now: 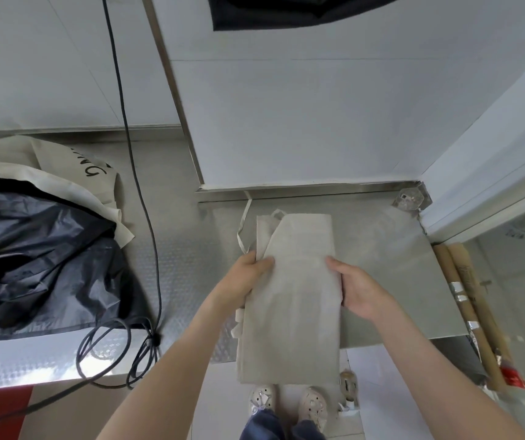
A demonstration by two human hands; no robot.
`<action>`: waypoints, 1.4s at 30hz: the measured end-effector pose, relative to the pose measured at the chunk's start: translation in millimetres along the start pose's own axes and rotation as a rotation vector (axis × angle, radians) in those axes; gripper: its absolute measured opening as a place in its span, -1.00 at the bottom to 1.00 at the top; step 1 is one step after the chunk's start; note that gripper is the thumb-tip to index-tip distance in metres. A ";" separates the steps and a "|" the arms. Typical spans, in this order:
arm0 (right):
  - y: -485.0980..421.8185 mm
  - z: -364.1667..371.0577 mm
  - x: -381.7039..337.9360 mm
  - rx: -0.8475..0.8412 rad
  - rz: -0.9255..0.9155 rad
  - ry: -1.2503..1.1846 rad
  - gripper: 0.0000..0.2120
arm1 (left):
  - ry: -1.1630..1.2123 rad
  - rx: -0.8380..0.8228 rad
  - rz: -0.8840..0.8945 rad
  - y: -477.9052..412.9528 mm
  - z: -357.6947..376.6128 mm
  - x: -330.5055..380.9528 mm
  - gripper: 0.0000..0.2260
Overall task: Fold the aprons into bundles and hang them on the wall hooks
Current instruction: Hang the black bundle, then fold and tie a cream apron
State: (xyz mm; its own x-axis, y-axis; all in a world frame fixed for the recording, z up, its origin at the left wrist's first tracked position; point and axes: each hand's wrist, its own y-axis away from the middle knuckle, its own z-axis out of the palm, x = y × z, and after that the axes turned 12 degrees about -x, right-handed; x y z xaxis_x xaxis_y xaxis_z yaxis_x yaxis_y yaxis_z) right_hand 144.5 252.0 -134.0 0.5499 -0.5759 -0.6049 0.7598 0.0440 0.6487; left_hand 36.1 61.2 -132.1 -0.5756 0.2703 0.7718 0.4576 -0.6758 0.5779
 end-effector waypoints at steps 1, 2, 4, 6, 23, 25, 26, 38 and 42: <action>2.9 1.1 -1.7 -0.013 0.012 0.025 -0.69 | 0.012 -0.018 0.011 0.5 2.2 3.1 -0.81; 6.1 3.3 -4.9 -0.019 0.010 0.050 -0.66 | 0.010 -0.031 0.020 1.5 5.8 8.1 -0.82; 8.3 8.2 -13.7 -0.006 -0.028 0.074 -0.63 | -0.004 -0.037 0.045 2.9 11.5 20.0 -0.85; 11.1 14.3 -28.2 0.016 -0.113 0.097 -0.75 | -0.026 -0.021 0.099 5.9 17.1 38.2 -0.85; 39.9 -39.1 11.4 -0.043 -0.100 1.558 -0.50 | -0.908 -0.189 0.070 20.2 6.2 -17.0 -0.73; 32.3 -59.2 40.9 -0.139 -0.100 1.613 -0.37 | -1.095 -0.229 0.129 21.0 5.2 -42.3 -0.45; 26.9 -70.1 54.2 -0.181 -0.144 1.663 -0.33 | -1.197 -0.223 0.220 16.5 2.4 -54.0 -0.38; 25.8 -55.8 53.3 0.110 -0.047 1.289 -0.68 | -1.450 -0.044 0.126 -5.2 -1.8 -65.5 -0.14; 23.1 -49.1 43.3 0.132 -0.012 0.875 -0.62 | -1.105 0.064 -0.074 -11.2 12.3 -48.4 -0.40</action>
State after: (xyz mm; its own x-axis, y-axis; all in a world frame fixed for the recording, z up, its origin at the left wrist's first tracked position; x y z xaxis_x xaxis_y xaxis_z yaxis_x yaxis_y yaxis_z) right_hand 202.9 268.2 -167.9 0.6520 0.2578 -0.7130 0.7503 -0.0841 0.6557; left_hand 67.2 64.0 -172.7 0.3034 0.7929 0.5284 0.4995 -0.6046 0.6205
